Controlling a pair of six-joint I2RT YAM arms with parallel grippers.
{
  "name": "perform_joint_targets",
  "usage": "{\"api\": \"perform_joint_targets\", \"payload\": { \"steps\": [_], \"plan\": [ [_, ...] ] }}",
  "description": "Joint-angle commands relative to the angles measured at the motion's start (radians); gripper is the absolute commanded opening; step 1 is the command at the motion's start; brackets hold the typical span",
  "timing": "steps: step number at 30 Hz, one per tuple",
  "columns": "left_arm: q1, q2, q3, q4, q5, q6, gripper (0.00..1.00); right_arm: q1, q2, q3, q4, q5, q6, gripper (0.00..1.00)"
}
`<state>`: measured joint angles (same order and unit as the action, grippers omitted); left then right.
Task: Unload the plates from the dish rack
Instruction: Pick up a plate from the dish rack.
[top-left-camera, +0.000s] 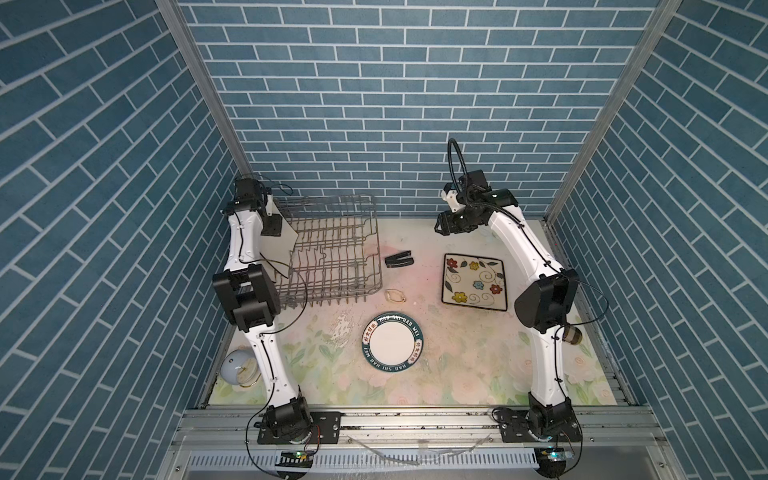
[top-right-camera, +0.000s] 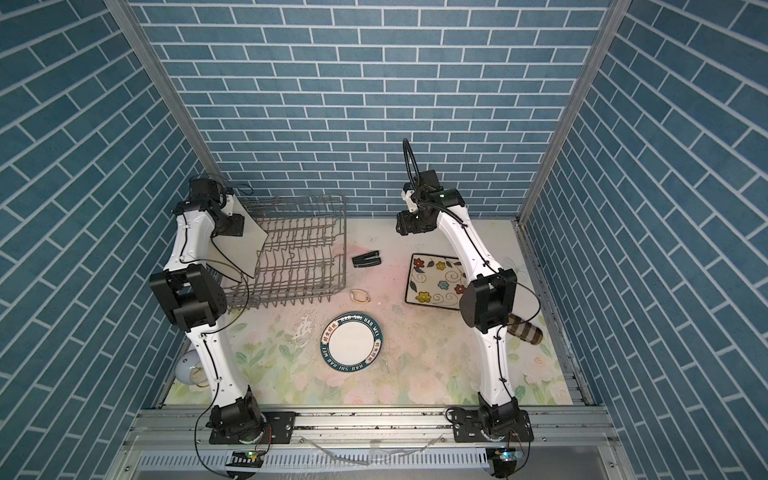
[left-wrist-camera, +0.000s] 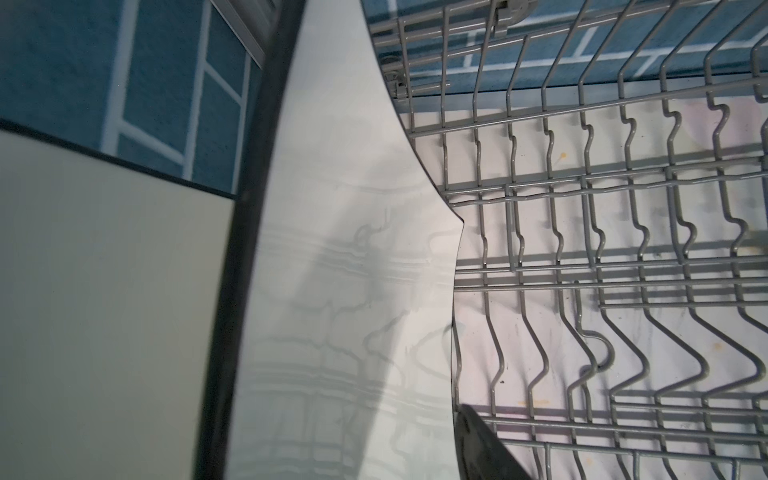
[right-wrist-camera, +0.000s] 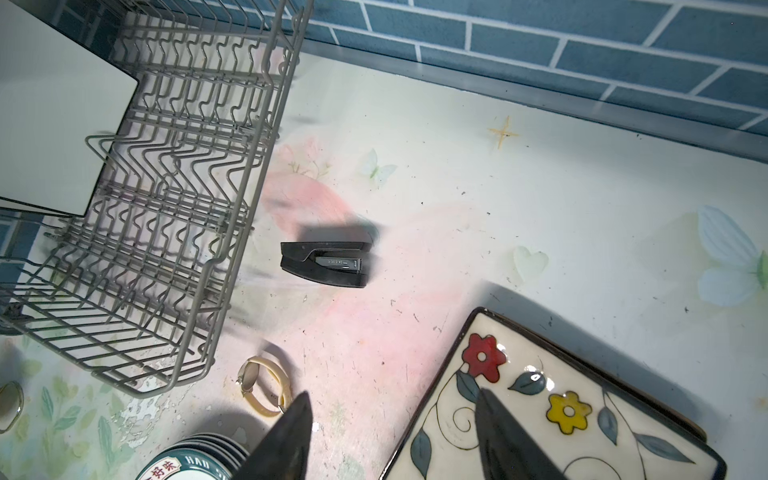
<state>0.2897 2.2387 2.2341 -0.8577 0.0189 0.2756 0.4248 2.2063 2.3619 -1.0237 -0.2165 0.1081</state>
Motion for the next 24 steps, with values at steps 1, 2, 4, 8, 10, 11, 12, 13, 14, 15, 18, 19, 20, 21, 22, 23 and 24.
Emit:
{"api": "perform_joint_targets", "payload": {
  "steps": [1,2,4,8,10,11,12,13,14,15,18,19,20,21,22,23,24],
  "plan": [
    [0.0,0.002,0.021,-0.027,0.063,-0.019,0.59,0.006,0.019,0.025,-0.03,0.018,0.007,0.63],
    [-0.001,0.002,0.024,-0.029,0.069,-0.024,0.58,0.006,0.018,0.024,-0.029,0.019,0.005,0.63],
    [-0.004,0.002,0.03,-0.032,0.078,-0.029,0.56,0.008,0.018,0.016,-0.029,0.022,0.003,0.63],
    [-0.006,0.011,0.048,-0.05,0.096,-0.032,0.49,0.008,0.008,-0.003,-0.027,0.035,-0.008,0.63],
    [-0.008,0.016,0.056,-0.058,0.101,-0.032,0.43,0.008,0.0,-0.015,-0.023,0.041,-0.013,0.63],
    [-0.009,0.018,0.058,-0.058,0.101,-0.035,0.43,0.008,-0.005,-0.023,-0.02,0.044,-0.016,0.63],
    [-0.009,0.019,0.059,-0.06,0.102,-0.037,0.42,0.008,-0.006,-0.032,-0.016,0.048,-0.018,0.63],
    [-0.009,0.021,0.06,-0.06,0.105,-0.038,0.42,0.008,-0.006,-0.037,-0.015,0.05,-0.021,0.62],
    [-0.011,0.023,0.061,-0.063,0.105,-0.041,0.42,0.008,-0.006,-0.043,-0.015,0.053,-0.023,0.62],
    [-0.013,0.022,0.063,-0.066,0.107,-0.042,0.41,0.008,-0.006,-0.046,-0.015,0.055,-0.026,0.62],
    [-0.023,0.02,0.064,-0.073,0.105,-0.044,0.42,0.008,-0.007,-0.053,-0.016,0.056,-0.031,0.62],
    [-0.027,0.018,0.064,-0.074,0.104,-0.044,0.43,0.008,-0.005,-0.052,-0.016,0.055,-0.032,0.62],
    [-0.03,0.016,0.064,-0.073,0.103,-0.047,0.44,0.008,-0.005,-0.051,-0.018,0.052,-0.034,0.62],
    [-0.035,0.014,0.064,-0.073,0.102,-0.048,0.46,0.008,-0.006,-0.05,-0.018,0.049,-0.035,0.62],
    [-0.037,0.013,0.063,-0.074,0.101,-0.049,0.49,0.008,-0.002,-0.045,-0.023,0.046,-0.035,0.62],
    [-0.042,0.012,0.064,-0.075,0.098,-0.049,0.52,0.008,0.003,-0.037,-0.031,0.044,-0.037,0.62],
    [-0.045,0.01,0.064,-0.076,0.095,-0.049,0.54,0.008,0.009,-0.027,-0.04,0.042,-0.038,0.63]
  ]
}}
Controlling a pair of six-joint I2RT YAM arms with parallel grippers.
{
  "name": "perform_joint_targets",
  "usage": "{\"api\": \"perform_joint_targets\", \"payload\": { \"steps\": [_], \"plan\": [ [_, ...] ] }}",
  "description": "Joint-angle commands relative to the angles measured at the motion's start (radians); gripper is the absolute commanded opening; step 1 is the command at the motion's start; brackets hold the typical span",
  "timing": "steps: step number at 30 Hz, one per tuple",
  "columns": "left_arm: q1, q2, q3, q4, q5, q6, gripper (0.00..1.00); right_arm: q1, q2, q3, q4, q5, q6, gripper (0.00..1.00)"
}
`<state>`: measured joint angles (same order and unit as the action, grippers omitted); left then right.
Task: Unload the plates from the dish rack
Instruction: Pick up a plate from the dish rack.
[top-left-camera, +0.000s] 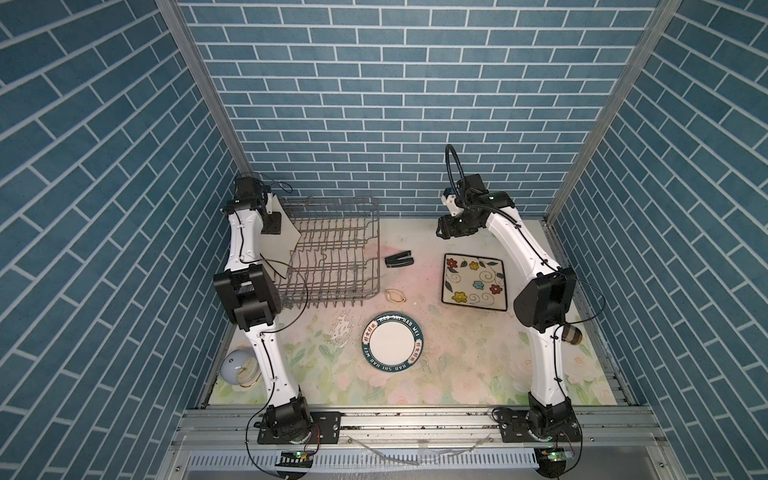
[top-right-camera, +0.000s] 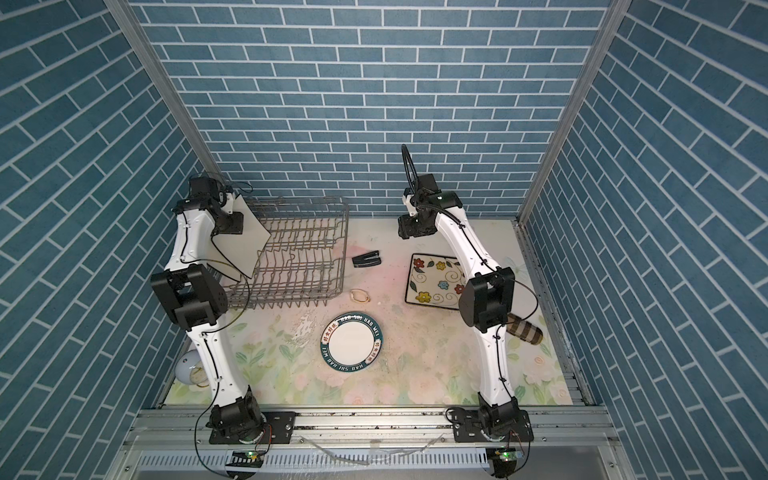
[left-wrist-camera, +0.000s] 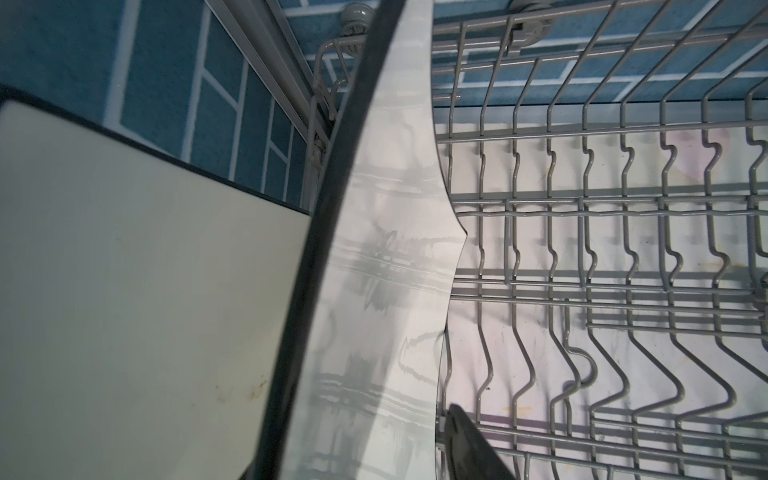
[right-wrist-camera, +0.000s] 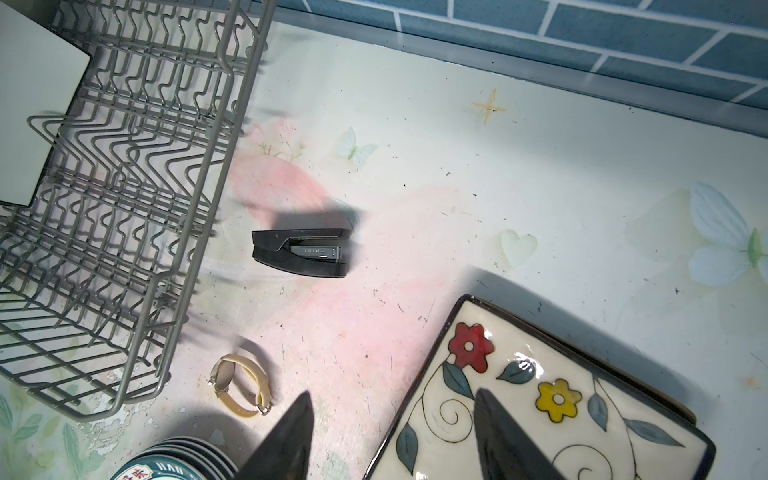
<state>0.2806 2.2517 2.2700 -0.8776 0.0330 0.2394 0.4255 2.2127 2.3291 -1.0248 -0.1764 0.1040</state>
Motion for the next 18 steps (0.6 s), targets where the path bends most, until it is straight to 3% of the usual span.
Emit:
{"api": "perform_joint_targets", "payload": {
  "steps": [1,18],
  "plan": [
    [-0.039,-0.005,0.028,-0.055,0.081,-0.013,0.55,0.007,0.006,0.015,-0.045,0.003,-0.036,0.63],
    [-0.043,-0.012,0.056,-0.063,0.1,-0.01,0.65,0.008,0.036,0.06,-0.091,-0.018,-0.038,0.62]
  ]
}}
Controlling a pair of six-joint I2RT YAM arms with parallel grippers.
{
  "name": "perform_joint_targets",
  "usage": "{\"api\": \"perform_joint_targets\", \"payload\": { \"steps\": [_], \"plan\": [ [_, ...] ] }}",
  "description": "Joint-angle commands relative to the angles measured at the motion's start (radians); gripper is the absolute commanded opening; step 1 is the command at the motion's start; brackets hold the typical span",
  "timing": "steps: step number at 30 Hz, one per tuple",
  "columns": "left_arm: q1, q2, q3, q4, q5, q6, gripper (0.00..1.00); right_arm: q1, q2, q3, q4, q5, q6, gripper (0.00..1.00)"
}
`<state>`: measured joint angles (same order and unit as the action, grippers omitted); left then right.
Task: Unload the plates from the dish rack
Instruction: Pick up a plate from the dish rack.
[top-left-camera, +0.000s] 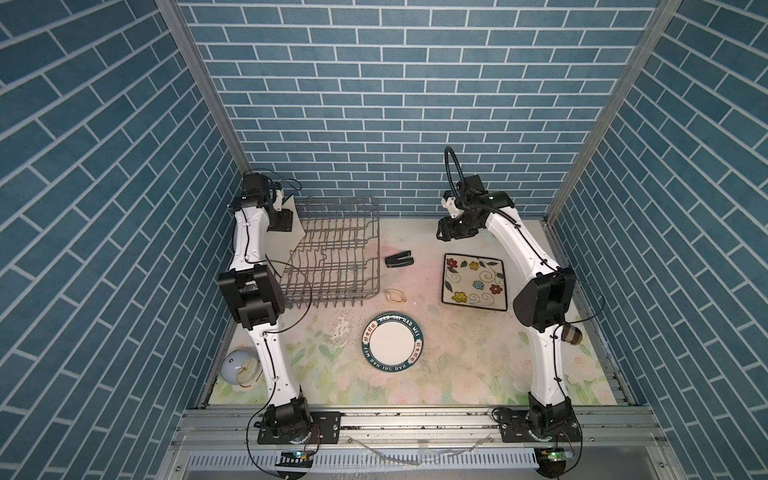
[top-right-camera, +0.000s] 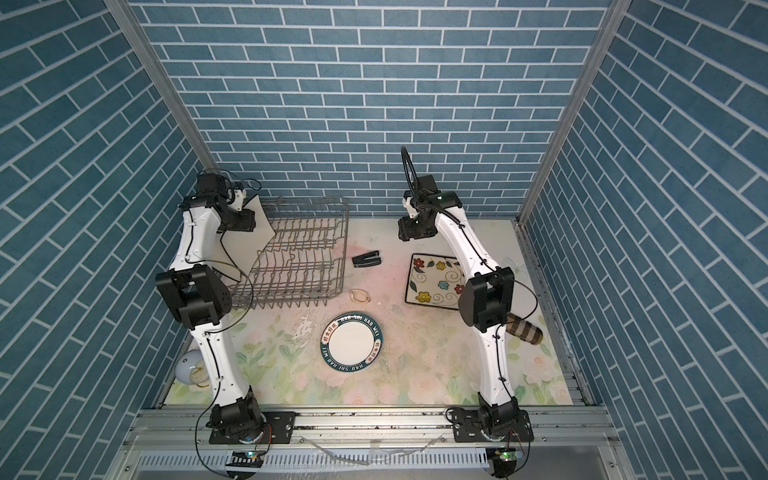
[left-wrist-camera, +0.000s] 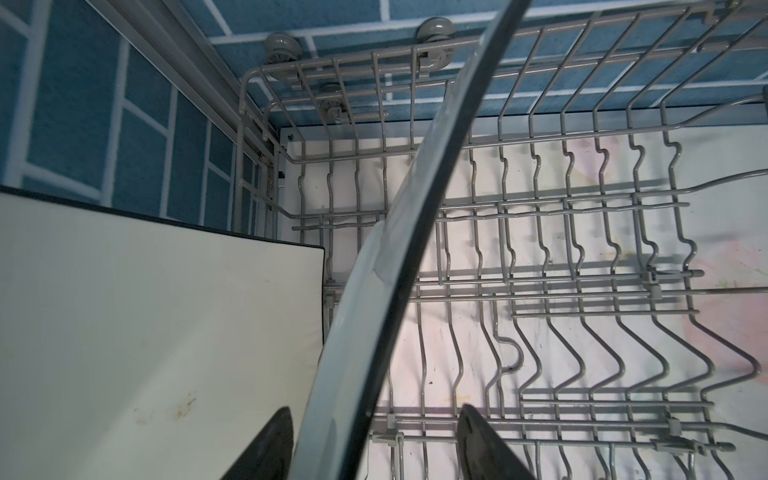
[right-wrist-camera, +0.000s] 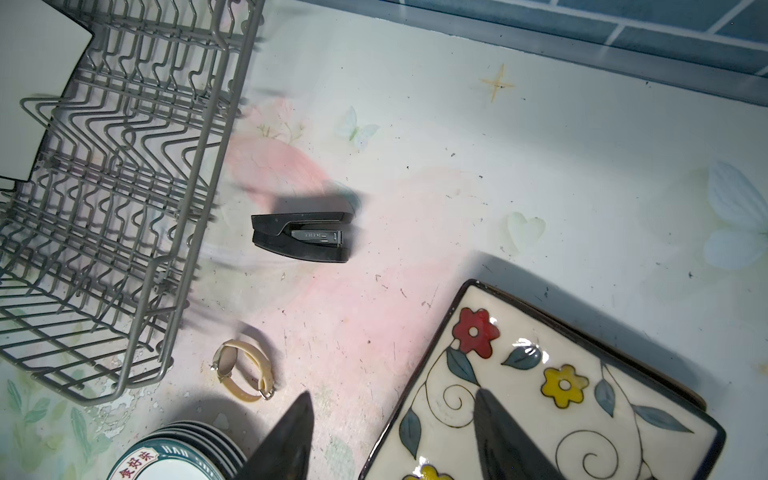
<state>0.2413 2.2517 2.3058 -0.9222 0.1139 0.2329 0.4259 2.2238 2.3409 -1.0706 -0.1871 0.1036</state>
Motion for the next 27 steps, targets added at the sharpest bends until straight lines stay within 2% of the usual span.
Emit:
{"api": "perform_joint_targets", "payload": {
  "steps": [1,11,18,20,27],
  "plan": [
    [-0.005,-0.013,0.021,-0.017,0.019,-0.007,0.65,0.007,0.025,0.048,-0.045,-0.008,-0.038,0.62],
    [-0.007,-0.04,0.018,-0.013,0.032,-0.007,0.62,0.007,-0.003,-0.017,-0.022,-0.011,-0.029,0.61],
    [-0.013,-0.04,0.02,-0.018,0.05,-0.023,0.48,0.007,-0.024,-0.061,-0.008,0.0,-0.034,0.61],
    [-0.018,-0.044,0.021,-0.022,0.055,-0.023,0.35,0.007,-0.024,-0.084,0.004,0.001,-0.033,0.61],
    [-0.023,-0.05,0.017,-0.024,0.059,-0.029,0.34,0.007,-0.068,-0.14,0.031,-0.002,-0.033,0.61]
  ]
}}
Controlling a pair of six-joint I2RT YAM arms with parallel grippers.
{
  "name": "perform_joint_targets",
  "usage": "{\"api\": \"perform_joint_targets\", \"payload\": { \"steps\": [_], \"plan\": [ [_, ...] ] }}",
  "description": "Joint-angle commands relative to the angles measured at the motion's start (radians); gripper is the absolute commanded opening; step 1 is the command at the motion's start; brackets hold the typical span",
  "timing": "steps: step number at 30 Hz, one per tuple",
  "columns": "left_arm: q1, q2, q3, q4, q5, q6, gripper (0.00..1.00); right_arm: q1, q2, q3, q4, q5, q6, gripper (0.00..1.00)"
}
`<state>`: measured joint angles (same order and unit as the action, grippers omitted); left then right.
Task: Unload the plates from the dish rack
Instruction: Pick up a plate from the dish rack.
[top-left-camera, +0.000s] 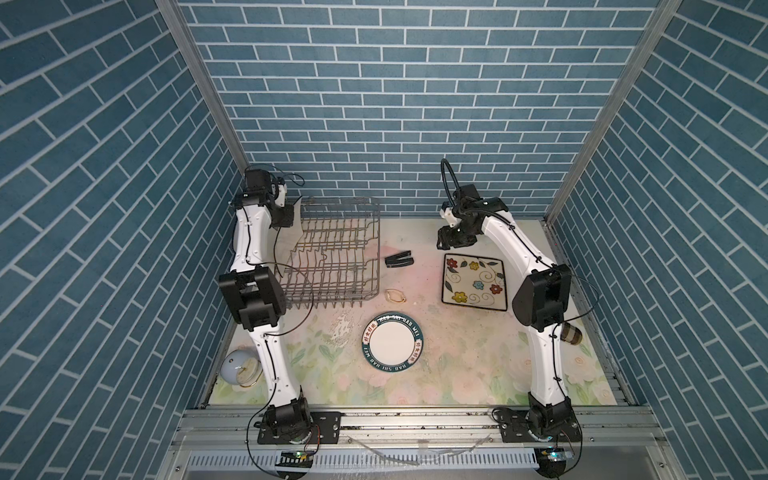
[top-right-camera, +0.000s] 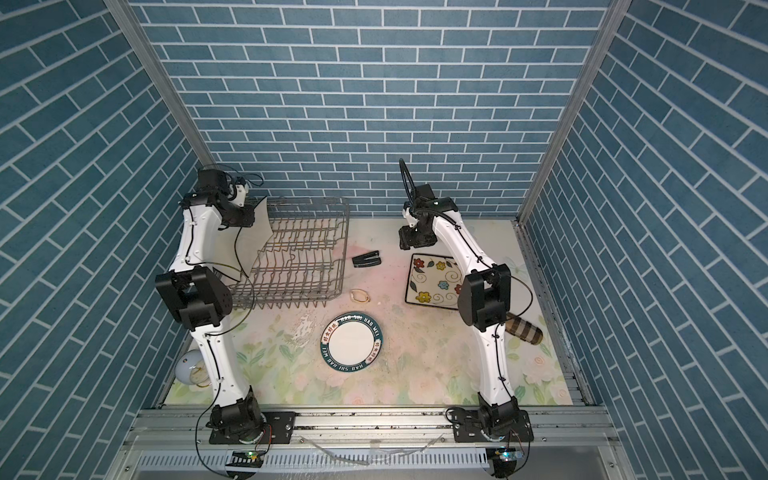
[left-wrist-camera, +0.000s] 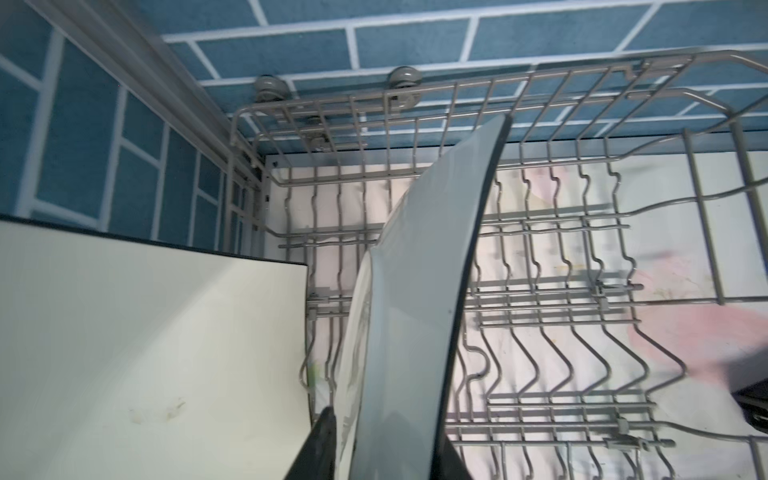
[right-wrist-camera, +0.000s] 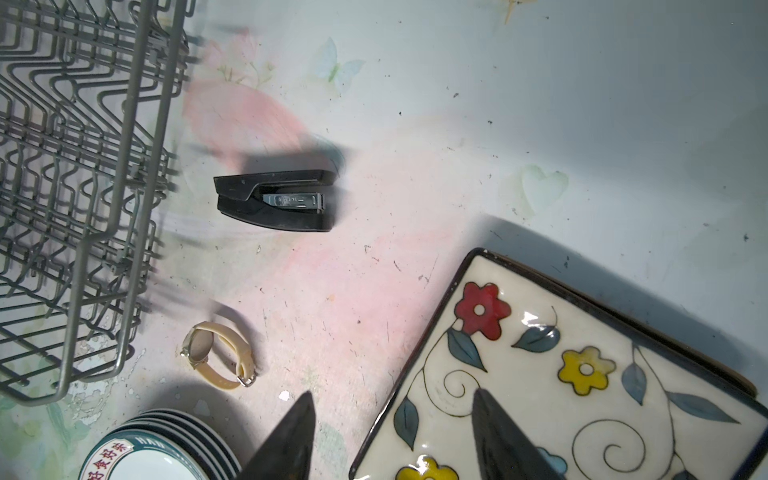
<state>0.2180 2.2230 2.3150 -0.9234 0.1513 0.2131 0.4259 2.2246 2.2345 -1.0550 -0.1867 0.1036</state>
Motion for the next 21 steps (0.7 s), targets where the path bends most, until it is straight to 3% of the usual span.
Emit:
{"api": "perform_joint_targets", "payload": {
  "steps": [1,12,17,21],
  "plan": [
    [0.0,-0.021,0.006,-0.023,0.021,-0.01,0.34,0.007,-0.073,-0.042,0.021,-0.002,-0.033,0.61],
    [0.0,0.023,0.015,-0.019,0.004,-0.009,0.33,0.007,-0.121,-0.144,0.067,0.012,-0.026,0.61],
    [-0.001,0.038,0.025,-0.032,0.005,-0.011,0.15,0.007,-0.133,-0.183,0.095,0.008,-0.018,0.61],
    [-0.002,0.021,0.027,-0.031,0.018,-0.012,0.12,0.007,-0.132,-0.193,0.106,0.008,-0.025,0.61]
  ]
}}
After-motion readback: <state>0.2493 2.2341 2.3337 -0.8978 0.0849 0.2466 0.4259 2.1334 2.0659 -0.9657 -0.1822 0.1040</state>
